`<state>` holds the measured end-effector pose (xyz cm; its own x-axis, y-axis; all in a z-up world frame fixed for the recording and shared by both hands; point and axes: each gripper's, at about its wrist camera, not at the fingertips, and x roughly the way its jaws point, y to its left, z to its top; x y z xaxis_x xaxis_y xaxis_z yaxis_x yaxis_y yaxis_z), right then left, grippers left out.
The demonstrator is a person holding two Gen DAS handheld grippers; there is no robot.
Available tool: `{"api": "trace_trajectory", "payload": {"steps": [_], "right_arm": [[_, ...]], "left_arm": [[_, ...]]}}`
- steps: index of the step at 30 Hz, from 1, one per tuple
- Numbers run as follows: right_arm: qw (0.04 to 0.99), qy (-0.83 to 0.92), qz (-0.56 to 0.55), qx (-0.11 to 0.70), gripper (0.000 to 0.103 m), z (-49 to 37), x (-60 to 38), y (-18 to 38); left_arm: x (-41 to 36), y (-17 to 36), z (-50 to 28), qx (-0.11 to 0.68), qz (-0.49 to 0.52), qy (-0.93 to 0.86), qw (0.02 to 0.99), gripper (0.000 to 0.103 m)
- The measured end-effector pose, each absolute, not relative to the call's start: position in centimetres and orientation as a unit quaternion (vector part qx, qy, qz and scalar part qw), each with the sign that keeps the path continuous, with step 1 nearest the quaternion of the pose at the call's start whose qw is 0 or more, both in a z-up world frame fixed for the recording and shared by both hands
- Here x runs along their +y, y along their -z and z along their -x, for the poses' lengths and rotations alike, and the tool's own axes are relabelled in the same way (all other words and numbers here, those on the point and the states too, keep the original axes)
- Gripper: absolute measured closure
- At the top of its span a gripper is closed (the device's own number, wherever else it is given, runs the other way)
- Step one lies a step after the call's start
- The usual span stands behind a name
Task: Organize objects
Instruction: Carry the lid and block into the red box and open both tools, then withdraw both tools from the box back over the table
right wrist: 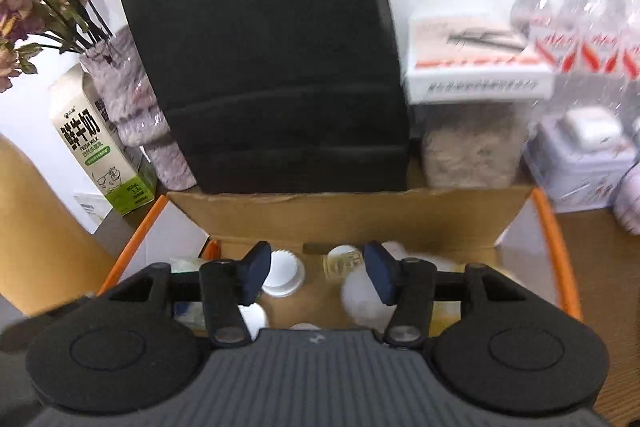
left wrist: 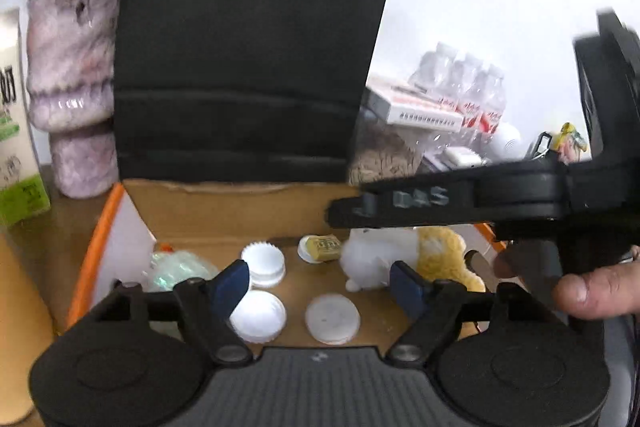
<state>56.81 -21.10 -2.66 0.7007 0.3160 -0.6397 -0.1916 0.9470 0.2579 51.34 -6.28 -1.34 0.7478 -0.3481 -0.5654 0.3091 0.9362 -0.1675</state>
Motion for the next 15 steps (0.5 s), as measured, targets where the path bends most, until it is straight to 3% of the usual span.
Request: {"api": "trace_trajectory", "payload": {"steps": [7,13,15], "right_arm": [[0.931,-0.133,-0.063,0.334,0.046,-51.9,-23.4,-1.1],[0.952,-0.136,-0.034,0.273,0.034,-41.5,-24.7,-5.0],[0.957,-0.143,-0.029,0.25,0.024,-36.3,-25.0,-5.5]], "left_arm": [[-3.6,-4.3,-45.4,0.267,0.02,0.131,0.954,0.019],[-1.9,-7.6,-35.1,0.227,0.006,0.115,0.967,0.011],[-1.5,-7.6,-30.6,0.212,0.012,0.12,0.97,0.008]]}}
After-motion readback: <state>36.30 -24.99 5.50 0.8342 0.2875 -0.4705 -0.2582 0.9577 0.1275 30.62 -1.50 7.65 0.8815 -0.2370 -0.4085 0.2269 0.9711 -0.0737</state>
